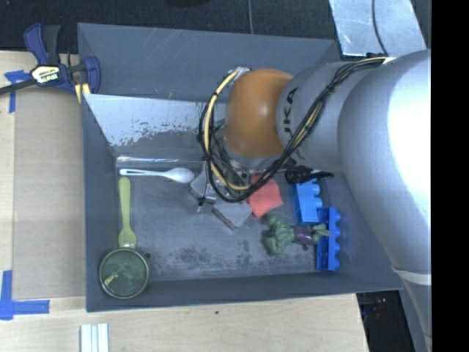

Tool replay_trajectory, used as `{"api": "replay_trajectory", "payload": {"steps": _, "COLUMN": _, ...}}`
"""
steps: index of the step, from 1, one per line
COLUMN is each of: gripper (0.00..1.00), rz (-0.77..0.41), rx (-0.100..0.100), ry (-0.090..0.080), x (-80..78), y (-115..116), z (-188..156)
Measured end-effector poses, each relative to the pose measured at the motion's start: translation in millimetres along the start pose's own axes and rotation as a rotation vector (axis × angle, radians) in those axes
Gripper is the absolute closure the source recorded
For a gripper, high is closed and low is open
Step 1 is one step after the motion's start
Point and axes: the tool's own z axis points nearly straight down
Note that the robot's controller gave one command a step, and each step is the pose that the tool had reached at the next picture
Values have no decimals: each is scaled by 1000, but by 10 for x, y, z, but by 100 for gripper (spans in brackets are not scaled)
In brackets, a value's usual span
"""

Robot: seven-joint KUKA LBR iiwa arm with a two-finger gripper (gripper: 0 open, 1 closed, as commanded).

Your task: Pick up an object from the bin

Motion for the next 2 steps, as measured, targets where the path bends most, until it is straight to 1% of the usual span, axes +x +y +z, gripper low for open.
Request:
{"api": "replay_trajectory", "payload": {"steps": 1, "gripper": 100, "rz": 1, "rx": 2, "ry": 5, "x": 8, "y": -8, "z": -378}}
{"api": "replay_trajectory", "payload": {"steps": 2, "gripper": 100, "rz": 0, "rx": 2, "ry": 5, "x": 1, "y": -9, "z": -836}}
